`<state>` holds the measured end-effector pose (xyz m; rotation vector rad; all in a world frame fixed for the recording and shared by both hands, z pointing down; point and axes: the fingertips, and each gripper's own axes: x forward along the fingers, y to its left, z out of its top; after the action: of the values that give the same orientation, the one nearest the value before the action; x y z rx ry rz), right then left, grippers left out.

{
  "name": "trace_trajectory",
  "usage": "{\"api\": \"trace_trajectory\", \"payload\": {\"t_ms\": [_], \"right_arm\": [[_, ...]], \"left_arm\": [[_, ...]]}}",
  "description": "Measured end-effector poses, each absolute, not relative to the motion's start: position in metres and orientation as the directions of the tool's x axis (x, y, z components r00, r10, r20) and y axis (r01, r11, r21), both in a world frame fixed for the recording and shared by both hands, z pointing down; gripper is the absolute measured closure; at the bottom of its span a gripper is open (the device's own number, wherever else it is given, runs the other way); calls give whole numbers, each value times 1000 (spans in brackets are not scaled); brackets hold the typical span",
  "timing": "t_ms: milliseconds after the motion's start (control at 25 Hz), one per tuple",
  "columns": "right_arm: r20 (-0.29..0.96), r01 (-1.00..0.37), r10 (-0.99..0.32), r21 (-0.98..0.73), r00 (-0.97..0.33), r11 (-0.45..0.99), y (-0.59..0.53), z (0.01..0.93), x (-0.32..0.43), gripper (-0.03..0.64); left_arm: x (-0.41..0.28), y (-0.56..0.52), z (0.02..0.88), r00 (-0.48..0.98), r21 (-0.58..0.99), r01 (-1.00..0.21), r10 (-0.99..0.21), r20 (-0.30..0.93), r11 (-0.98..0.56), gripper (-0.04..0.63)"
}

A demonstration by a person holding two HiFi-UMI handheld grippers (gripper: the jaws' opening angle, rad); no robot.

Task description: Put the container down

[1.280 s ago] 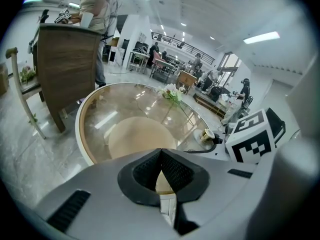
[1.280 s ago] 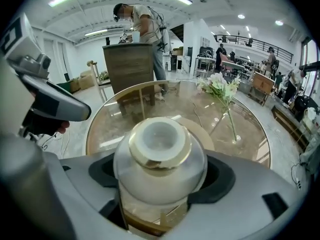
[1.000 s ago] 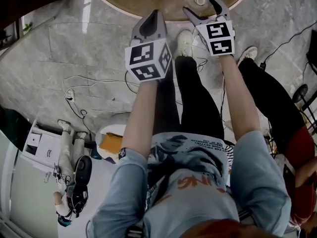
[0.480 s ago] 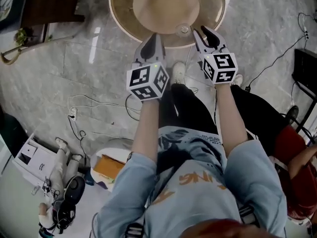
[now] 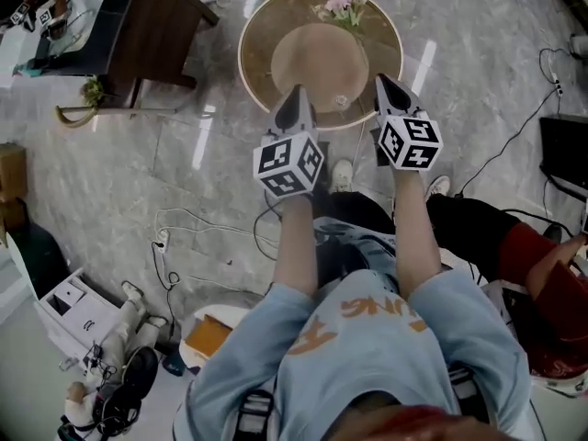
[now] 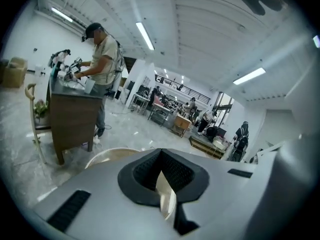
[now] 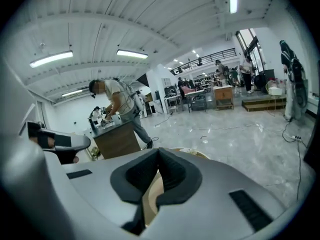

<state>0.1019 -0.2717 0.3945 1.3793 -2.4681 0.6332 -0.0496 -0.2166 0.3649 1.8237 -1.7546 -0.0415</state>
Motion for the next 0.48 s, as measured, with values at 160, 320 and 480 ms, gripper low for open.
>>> {"api": "trace_trajectory", "payload": {"t_ms": [160, 320, 480], "right_arm": [[334, -845, -777, -254, -534, 471, -273, 333, 101, 604], [267, -830, -786, -182, -557, 527, -274, 282, 104, 606], [195, -821, -798, -113, -571, 560, -281, 244, 106, 606]], "left_arm": [[-45, -232, 316, 132, 375, -927, -939, 318, -3, 571], [-22, -250, 262, 165, 307, -948, -959, 229, -89, 571], [-18, -258, 222, 154, 208, -971, -975, 161, -119, 571]]}}
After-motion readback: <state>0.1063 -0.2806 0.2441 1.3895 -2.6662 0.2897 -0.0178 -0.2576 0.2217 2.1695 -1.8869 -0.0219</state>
